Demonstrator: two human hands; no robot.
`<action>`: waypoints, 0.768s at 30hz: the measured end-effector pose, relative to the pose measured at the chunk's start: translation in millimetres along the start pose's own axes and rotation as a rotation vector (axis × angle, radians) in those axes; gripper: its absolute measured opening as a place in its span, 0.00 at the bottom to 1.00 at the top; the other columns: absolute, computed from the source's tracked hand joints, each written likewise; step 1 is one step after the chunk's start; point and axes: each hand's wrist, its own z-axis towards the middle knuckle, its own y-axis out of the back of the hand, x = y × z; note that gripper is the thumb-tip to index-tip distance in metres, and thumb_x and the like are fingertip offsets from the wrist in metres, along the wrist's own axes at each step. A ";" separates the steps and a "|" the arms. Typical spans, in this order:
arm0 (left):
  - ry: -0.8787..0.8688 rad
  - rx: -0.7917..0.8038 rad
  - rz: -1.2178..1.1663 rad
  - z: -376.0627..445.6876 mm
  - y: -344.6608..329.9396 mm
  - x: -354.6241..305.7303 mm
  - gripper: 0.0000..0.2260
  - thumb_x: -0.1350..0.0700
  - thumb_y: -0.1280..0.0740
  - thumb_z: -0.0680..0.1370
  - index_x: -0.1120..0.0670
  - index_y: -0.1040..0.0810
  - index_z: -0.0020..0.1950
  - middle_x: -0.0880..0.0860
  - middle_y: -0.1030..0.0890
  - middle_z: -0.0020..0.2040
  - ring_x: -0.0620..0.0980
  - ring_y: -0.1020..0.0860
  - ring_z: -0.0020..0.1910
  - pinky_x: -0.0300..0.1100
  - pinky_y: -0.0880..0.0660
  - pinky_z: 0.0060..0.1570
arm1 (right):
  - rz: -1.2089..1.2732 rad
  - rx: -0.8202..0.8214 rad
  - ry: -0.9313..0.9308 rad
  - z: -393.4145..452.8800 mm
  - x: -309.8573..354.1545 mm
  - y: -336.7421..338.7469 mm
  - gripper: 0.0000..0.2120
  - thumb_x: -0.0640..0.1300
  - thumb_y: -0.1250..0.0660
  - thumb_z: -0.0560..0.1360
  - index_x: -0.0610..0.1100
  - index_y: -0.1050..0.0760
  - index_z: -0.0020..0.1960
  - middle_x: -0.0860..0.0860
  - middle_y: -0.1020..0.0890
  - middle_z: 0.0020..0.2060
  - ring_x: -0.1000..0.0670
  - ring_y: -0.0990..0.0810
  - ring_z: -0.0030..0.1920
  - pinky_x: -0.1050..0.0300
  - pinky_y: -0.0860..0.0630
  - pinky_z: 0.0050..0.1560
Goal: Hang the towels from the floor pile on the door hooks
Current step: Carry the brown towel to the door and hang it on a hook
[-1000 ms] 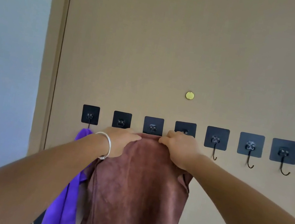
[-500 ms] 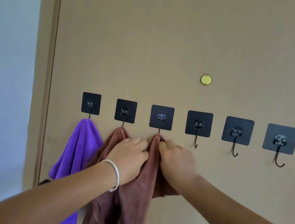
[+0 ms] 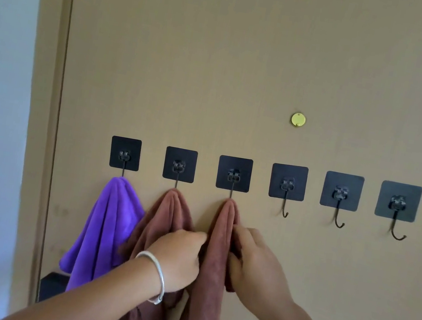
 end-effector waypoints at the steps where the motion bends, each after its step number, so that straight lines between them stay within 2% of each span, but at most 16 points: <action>1: 0.010 -0.088 0.037 -1.6 5.3 -0.8 0.09 0.56 0.44 0.76 0.48 0.29 0.54 0.51 0.21 0.56 0.56 0.23 0.57 0.48 0.27 0.53 | -0.048 -0.021 -0.001 -1.8 0.6 2.7 0.21 0.45 0.40 0.77 0.55 0.36 0.70 0.58 0.29 0.60 0.54 0.26 0.55 0.56 0.24 0.50; 4: -0.098 -0.422 0.048 -0.7 18.1 -5.2 0.18 0.50 0.43 0.77 0.47 0.32 0.67 0.46 0.26 0.64 0.51 0.26 0.61 0.48 0.29 0.59 | -0.117 -0.098 0.009 -7.2 10.5 17.6 0.24 0.43 0.37 0.74 0.55 0.34 0.69 0.58 0.28 0.60 0.53 0.28 0.58 0.58 0.26 0.53; 6: -0.180 -0.504 0.141 1.3 27.0 -8.3 0.22 0.45 0.44 0.77 0.47 0.33 0.70 0.47 0.28 0.68 0.51 0.31 0.68 0.54 0.35 0.66 | -0.183 -0.187 0.047 -10.7 19.6 30.2 0.25 0.40 0.32 0.71 0.52 0.30 0.66 0.55 0.25 0.58 0.51 0.27 0.58 0.59 0.27 0.56; 8: -0.174 -0.456 0.224 2.0 29.2 -10.6 0.25 0.39 0.47 0.78 0.44 0.38 0.74 0.48 0.36 0.74 0.51 0.43 0.75 0.60 0.45 0.70 | -0.279 -0.272 0.063 -17.3 24.4 41.0 0.25 0.40 0.29 0.69 0.47 0.28 0.65 0.50 0.23 0.58 0.47 0.26 0.60 0.56 0.29 0.59; 9: -0.178 -0.440 0.233 1.8 26.9 -12.4 0.27 0.37 0.48 0.78 0.44 0.41 0.75 0.49 0.39 0.76 0.52 0.47 0.76 0.63 0.48 0.71 | -0.305 -0.264 0.013 -22.8 26.5 47.0 0.25 0.43 0.29 0.71 0.47 0.29 0.67 0.50 0.24 0.61 0.47 0.28 0.64 0.54 0.32 0.63; 11: -0.214 -0.414 0.220 -0.7 20.6 -19.9 0.29 0.34 0.50 0.77 0.43 0.45 0.77 0.51 0.43 0.78 0.53 0.51 0.77 0.64 0.51 0.72 | -0.351 -0.246 -0.110 -37.8 28.2 58.0 0.26 0.51 0.32 0.75 0.50 0.33 0.71 0.51 0.29 0.68 0.49 0.36 0.71 0.52 0.38 0.70; 13: -0.278 -0.374 0.172 -6.5 9.3 -33.5 0.31 0.33 0.53 0.76 0.42 0.51 0.77 0.51 0.47 0.78 0.53 0.54 0.77 0.63 0.54 0.72 | -0.425 -0.260 -0.204 -58.7 29.1 69.8 0.28 0.56 0.36 0.76 0.53 0.37 0.73 0.52 0.34 0.72 0.50 0.42 0.74 0.47 0.40 0.73; 17: -0.456 -0.297 0.043 -22.6 -22.6 -74.4 0.31 0.31 0.55 0.77 0.42 0.52 0.77 0.52 0.47 0.78 0.54 0.55 0.77 0.62 0.54 0.71 | -0.581 -0.235 -0.410 -112.8 37.8 97.2 0.29 0.62 0.43 0.76 0.56 0.42 0.74 0.54 0.39 0.74 0.52 0.48 0.76 0.43 0.44 0.74; 23: -0.755 -0.149 -0.238 -57.4 -58.1 -158.6 0.30 0.34 0.53 0.78 0.43 0.48 0.77 0.53 0.45 0.78 0.55 0.54 0.77 0.65 0.51 0.72 | -0.763 -0.252 -0.735 -210.4 54.7 147.1 0.30 0.64 0.44 0.74 0.57 0.41 0.74 0.55 0.38 0.74 0.52 0.48 0.76 0.43 0.46 0.75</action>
